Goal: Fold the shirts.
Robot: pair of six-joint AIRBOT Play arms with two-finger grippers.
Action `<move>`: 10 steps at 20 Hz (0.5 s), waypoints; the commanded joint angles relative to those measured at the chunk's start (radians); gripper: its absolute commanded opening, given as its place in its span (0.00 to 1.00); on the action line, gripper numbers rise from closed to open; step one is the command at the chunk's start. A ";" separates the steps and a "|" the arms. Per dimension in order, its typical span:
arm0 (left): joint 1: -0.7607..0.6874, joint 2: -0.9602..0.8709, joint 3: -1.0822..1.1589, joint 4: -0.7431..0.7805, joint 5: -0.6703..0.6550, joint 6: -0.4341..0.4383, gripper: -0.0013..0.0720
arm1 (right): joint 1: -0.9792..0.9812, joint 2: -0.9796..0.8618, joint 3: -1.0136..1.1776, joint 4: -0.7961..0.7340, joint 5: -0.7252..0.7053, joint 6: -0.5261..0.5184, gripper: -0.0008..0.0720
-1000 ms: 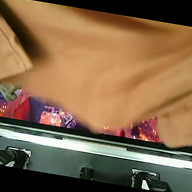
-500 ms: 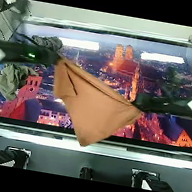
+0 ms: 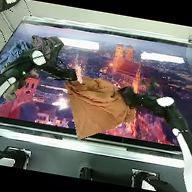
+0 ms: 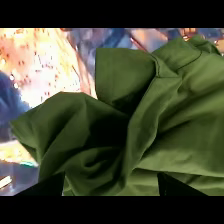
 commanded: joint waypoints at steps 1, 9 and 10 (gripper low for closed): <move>0.087 -0.010 0.107 -0.034 -0.278 0.072 1.00 | -0.187 0.059 0.138 -0.086 0.157 -0.071 0.81; 0.112 0.364 -0.611 -0.253 -0.209 0.063 1.00 | -0.682 0.112 0.135 -0.651 0.505 0.253 0.77; 0.081 0.400 -0.731 -0.331 -0.136 0.064 0.99 | -0.679 0.112 0.093 -0.649 0.502 0.253 0.77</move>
